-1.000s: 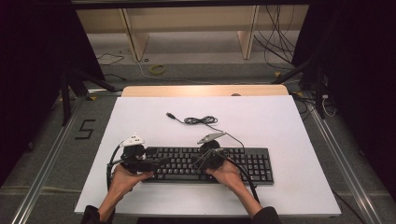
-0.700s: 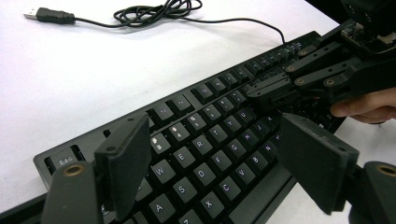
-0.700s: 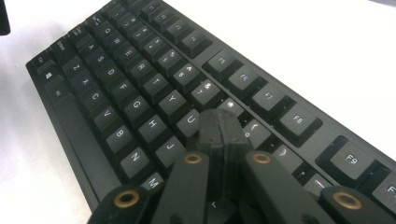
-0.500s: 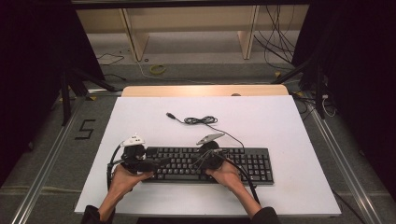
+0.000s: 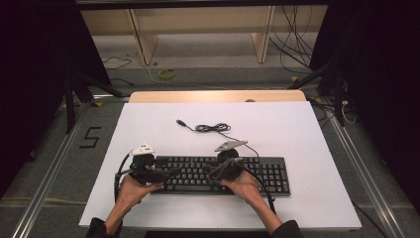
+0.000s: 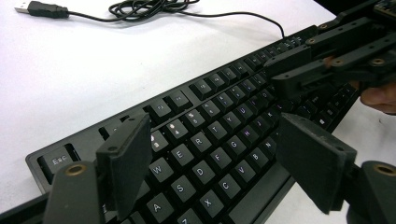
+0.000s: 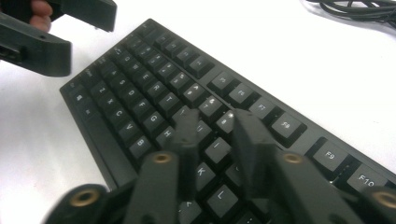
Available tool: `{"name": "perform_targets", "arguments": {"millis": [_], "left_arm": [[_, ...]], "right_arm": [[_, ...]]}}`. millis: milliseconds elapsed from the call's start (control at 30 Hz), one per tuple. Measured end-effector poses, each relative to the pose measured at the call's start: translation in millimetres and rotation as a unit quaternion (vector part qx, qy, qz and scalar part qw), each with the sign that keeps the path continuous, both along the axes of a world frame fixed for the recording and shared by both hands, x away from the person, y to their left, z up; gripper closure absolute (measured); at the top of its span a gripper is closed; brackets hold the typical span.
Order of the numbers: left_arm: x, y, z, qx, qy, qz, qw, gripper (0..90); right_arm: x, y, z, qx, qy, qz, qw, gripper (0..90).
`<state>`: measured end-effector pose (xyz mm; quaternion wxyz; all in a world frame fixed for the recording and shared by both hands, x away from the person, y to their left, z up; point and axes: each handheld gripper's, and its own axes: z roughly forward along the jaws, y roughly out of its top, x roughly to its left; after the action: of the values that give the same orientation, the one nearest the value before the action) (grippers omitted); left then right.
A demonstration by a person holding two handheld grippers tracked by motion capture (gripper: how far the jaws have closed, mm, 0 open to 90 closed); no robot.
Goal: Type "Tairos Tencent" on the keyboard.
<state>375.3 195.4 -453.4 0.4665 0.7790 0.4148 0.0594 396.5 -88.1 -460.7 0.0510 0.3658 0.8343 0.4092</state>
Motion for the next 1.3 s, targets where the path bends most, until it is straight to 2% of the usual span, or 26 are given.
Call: {"name": "perform_targets", "arguments": {"millis": [167,600,800,900,1000,1300], "left_arm": [[1.3,-0.6,-0.8,0.003,-0.001,-0.002,1.0000,27.2],[7.7,-10.2,-2.7,0.023,0.008,-0.017,0.9996,35.1],[10.9,-14.7,-3.0,0.036,0.007,-0.026,0.9990,46.7],[13.4,-16.0,-3.8,0.050,0.010,-0.029,0.9983,56.2],[15.6,-17.9,-4.9,0.054,0.014,-0.032,0.9979,65.1],[21.5,-30.9,-11.1,0.090,0.024,-0.050,0.9944,84.2]], "right_arm": [[-3.1,-0.4,1.0,0.002,0.003,0.004,1.0000,58.0],[-8.9,-8.6,10.9,0.019,-0.003,0.003,0.9998,43.5],[-10.2,-13.2,13.6,0.023,-0.008,-0.001,0.9997,40.9],[-10.7,-14.2,14.7,0.025,-0.009,0.000,0.9996,40.3],[-11.4,-14.6,14.6,0.025,-0.008,-0.001,0.9996,39.5],[-13.0,-17.8,13.6,0.027,-0.012,-0.004,0.9996,37.3]]}}
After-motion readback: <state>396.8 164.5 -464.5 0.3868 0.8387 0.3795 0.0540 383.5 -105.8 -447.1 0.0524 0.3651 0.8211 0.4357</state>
